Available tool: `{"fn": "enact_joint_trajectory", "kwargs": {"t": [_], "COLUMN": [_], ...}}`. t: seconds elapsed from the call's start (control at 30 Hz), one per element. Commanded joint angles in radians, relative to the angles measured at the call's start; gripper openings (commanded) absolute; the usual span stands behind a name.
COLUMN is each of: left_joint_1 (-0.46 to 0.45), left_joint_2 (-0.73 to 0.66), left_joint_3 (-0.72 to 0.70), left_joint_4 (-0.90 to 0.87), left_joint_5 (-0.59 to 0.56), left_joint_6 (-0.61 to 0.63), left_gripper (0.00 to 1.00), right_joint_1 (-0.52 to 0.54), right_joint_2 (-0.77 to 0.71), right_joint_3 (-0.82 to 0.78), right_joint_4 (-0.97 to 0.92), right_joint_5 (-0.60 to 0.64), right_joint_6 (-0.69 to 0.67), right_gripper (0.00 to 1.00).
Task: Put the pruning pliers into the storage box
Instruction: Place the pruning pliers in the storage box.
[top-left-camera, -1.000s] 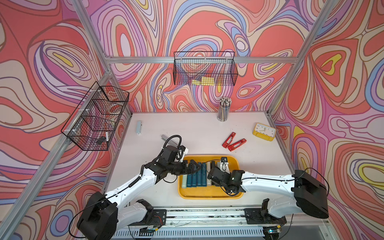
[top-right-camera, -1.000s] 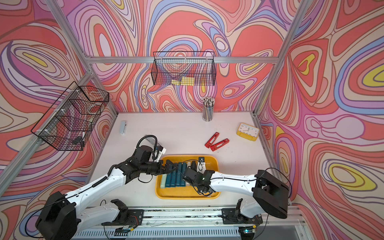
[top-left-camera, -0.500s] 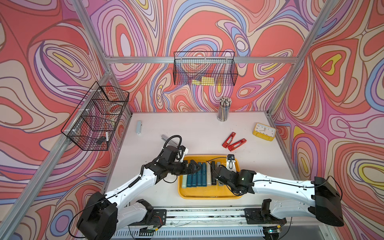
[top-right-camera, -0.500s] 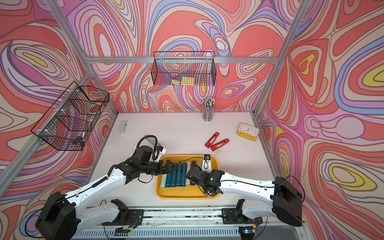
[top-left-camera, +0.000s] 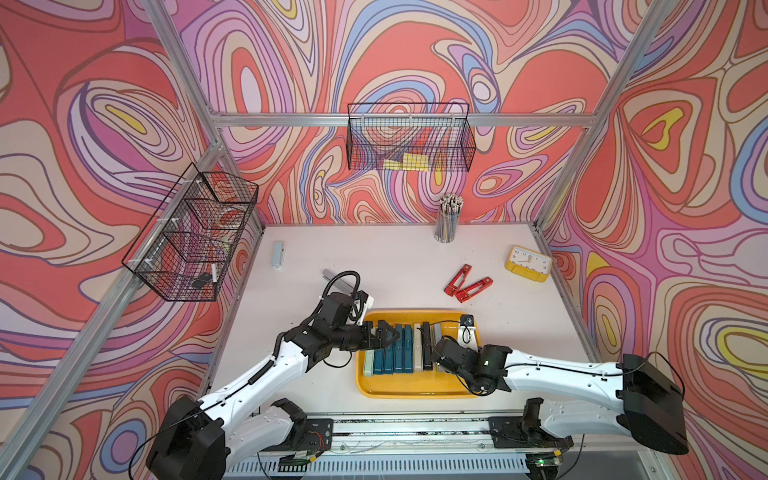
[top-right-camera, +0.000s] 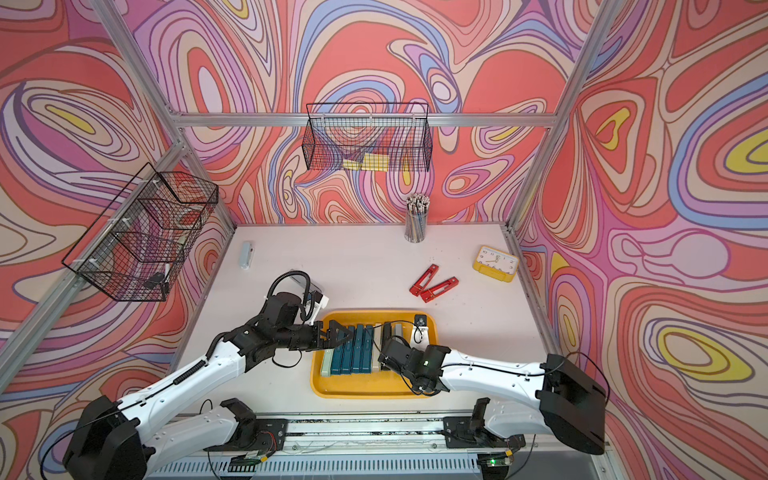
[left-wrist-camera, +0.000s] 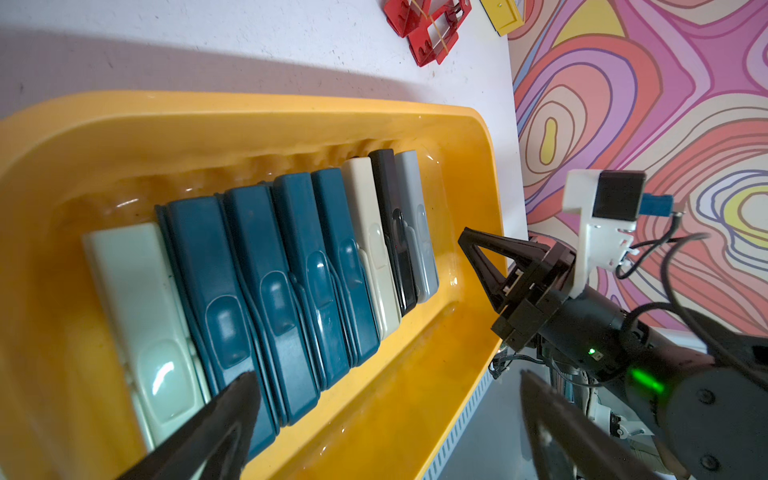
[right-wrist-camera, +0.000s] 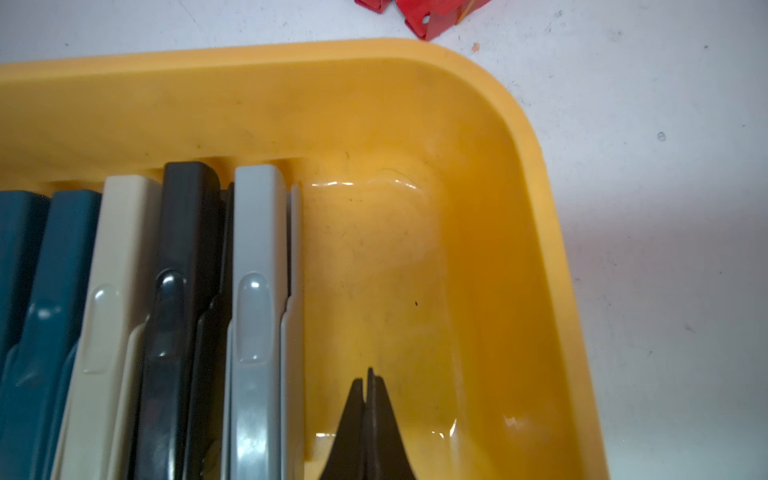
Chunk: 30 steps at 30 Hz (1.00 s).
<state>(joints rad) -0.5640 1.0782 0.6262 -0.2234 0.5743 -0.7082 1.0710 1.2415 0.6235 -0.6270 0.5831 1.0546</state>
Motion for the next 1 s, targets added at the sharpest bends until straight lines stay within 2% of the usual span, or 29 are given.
{"fn": "enact_joint_trajectory", "kwargs": {"t": [0.0,0.23,0.4,0.57,0.97], "left_joint_1": [-0.007,-0.007,-0.007,-0.007,-0.007], "left_joint_2": [-0.023,-0.071,-0.133,-0.183,-0.142], "left_joint_3": [0.009,0.029,0.059,0.052,-0.003], "left_joint_4": [-0.029,-0.115,-0.241,-0.290,-0.247], "left_joint_5": [-0.014,-0.043,-0.135,-0.208,-0.256], "left_joint_6": [0.007,0.034,0.073,0.076,0.036], "left_gripper": [0.99,0.99,0.99,0.99,0.99], "right_joint_1": [-0.010,-0.043,-0.067,-0.073,-0.076], "right_joint_2": [0.007,0.021,0.052,0.092,0.104], "right_joint_3": [-0.029,-0.056,-0.063,-0.062,-0.077], "right_joint_4": [0.084,0.173,0.226,0.266,0.289], "right_joint_5": [0.011,-0.016,-0.052,-0.080,-0.097], "right_joint_6": [-0.022,-0.067,-0.092,-0.106,-0.102], "right_gripper": [0.00,0.00,0.00,0.00,0.00]}}
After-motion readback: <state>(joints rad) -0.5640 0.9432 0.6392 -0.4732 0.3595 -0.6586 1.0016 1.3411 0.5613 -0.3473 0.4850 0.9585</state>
